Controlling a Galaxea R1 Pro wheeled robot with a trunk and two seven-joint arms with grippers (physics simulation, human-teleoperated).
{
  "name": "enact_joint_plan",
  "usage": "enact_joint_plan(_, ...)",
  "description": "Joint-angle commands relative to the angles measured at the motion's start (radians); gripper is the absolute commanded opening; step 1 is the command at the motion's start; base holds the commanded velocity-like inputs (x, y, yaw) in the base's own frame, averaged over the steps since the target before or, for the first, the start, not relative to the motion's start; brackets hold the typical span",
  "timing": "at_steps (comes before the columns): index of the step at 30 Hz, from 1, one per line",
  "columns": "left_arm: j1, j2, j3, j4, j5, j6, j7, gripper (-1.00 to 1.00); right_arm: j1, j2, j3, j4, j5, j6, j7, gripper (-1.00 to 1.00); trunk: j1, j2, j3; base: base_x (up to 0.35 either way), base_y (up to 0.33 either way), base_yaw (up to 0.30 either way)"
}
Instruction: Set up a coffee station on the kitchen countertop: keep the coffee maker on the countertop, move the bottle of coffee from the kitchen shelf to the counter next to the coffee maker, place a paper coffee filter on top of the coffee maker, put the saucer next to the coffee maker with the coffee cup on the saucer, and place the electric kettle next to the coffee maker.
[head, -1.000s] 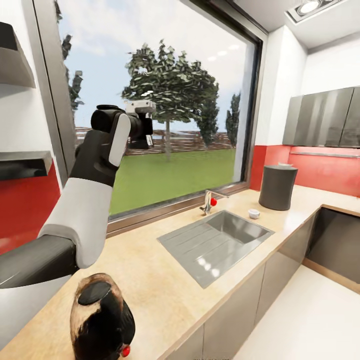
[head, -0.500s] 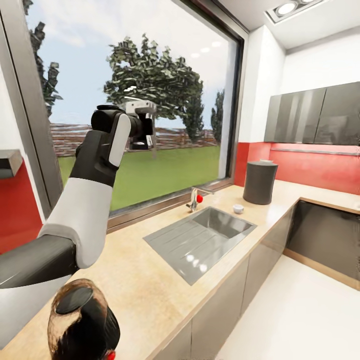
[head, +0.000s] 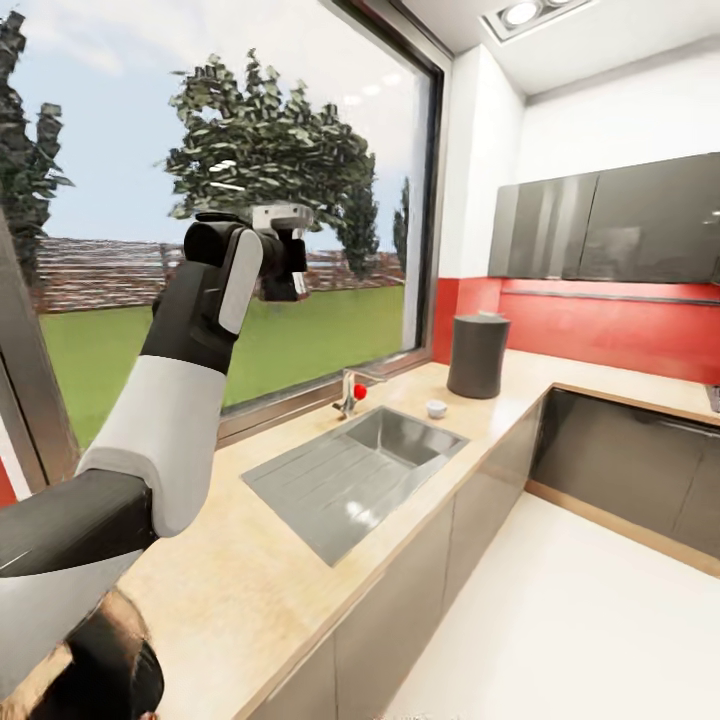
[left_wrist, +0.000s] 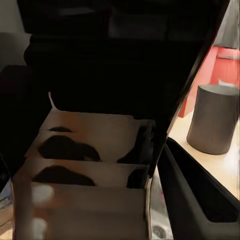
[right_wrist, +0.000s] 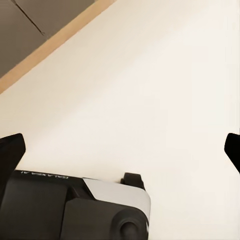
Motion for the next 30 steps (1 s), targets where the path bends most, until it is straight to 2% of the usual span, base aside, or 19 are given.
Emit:
enact_joint_plan(1,-0.001,0.000,-0.001,0.000,0.008,0.004,0.008,-1.00,0.000,0.000,0.008,-0.002,-0.007,0.006,-0.006,1.00,0.000,-0.001,-0.002,0.000,-0.298,-0.174)
enact_joint_plan(11,-0.001,0.000,0.000,0.002,0.008,0.003,0.009,-1.00,0.000,-0.004,0.004,-0.002,-0.006,0.001,-0.005,1.00,0.000,-0.001,-0.009,0.000,-0.296,-0.090)
enact_joint_plan(14,0.001,0.000,0.000,0.001,0.008,0.002,0.009,-1.00,0.000,-0.005,0.003,-0.002,-0.007,0.001,-0.006,1.00,0.000,-0.001,-0.009,0.000,-0.106,-0.006)
enact_joint_plan(17,0.001,0.000,0.000,0.002,0.008,0.002,0.009,-1.00,0.000,-0.006,0.001,-0.002,-0.036,0.002,-0.006,1.00,0.000,-0.001,-0.010,0.000,-0.014,-0.149)
enact_joint_plan(19,0.001,0.000,-0.001,0.002,0.008,0.002,0.009,-1.00,0.000,-0.006,0.001,-0.002,-0.077,0.003,-0.006,1.00,0.000,-0.001,-0.012,0.000,-0.005,-0.214)
enact_joint_plan(22,0.002,0.000,-0.001,0.008,0.008,0.001,0.010,-1.00,0.000,-0.007,0.001,-0.002,-0.102,0.004,-0.006,1.00,0.000,-0.001,-0.014,0.000,-0.002,-0.234)
enact_joint_plan(28,0.002,0.000,-0.006,0.014,0.008,0.001,0.010,-1.00,0.000,-0.008,0.001,-0.002,-0.115,0.004,-0.006,1.00,0.000,-0.001,-0.019,0.000,-0.001,-0.246)
enact_joint_plan(30,0.002,0.000,-0.021,0.015,0.008,0.000,0.010,-1.00,0.000,-0.008,0.001,-0.002,-0.117,0.004,-0.006,1.00,0.000,-0.001,-0.021,0.000,0.000,-0.234)
